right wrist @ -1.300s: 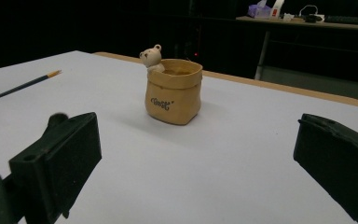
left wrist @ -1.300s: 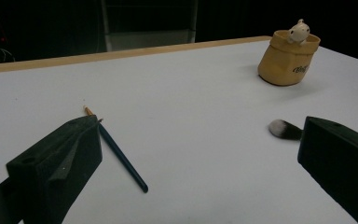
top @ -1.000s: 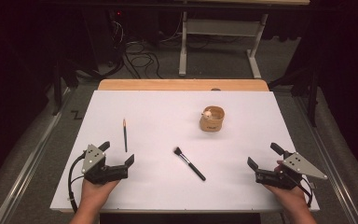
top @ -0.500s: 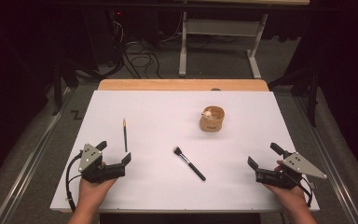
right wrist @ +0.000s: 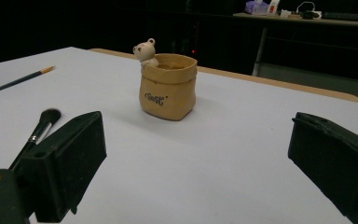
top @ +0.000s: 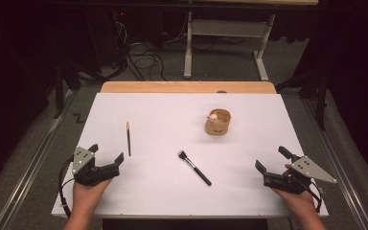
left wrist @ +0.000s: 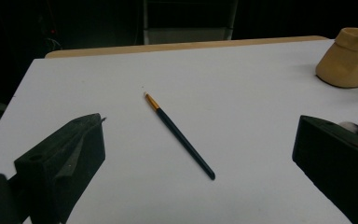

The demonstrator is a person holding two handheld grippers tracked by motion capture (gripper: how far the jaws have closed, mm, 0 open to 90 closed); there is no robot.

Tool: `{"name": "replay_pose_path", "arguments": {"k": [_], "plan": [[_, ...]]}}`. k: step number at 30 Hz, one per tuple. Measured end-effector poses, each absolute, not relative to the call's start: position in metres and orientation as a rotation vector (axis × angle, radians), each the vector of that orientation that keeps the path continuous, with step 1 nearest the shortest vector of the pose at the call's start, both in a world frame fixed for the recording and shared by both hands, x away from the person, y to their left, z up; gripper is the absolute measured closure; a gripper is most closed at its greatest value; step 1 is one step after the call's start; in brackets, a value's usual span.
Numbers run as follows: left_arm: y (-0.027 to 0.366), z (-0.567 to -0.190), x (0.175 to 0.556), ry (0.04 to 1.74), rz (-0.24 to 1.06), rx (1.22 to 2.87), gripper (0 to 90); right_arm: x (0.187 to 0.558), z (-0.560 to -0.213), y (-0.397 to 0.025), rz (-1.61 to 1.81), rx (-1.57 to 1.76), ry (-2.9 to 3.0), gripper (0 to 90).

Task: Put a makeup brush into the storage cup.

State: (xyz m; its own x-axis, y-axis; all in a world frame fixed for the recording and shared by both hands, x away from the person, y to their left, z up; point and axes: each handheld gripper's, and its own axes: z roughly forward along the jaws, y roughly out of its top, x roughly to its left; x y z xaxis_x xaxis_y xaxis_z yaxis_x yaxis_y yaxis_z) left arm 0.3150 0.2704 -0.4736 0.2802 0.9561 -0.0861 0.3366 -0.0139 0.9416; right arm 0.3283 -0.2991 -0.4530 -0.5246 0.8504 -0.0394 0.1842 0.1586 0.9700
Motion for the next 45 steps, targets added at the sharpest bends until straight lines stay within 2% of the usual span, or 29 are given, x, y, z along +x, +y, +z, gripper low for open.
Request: {"name": "replay_pose_path", "arguments": {"k": [12,35,45], "plan": [[0.274,-0.476,0.318,1.283,0.768,1.567,3.0,0.329,-0.454,-0.3,1.388,0.988,1.837,5.3],[0.265,-0.486,0.327,1.365,0.705,1.741,4.2,0.333,-0.46,-0.296,1.379,0.986,1.88,6.6],[0.262,-0.488,0.329,1.398,0.611,1.779,8.6,0.335,-0.462,-0.294,1.346,1.002,1.908,6.6]]}}
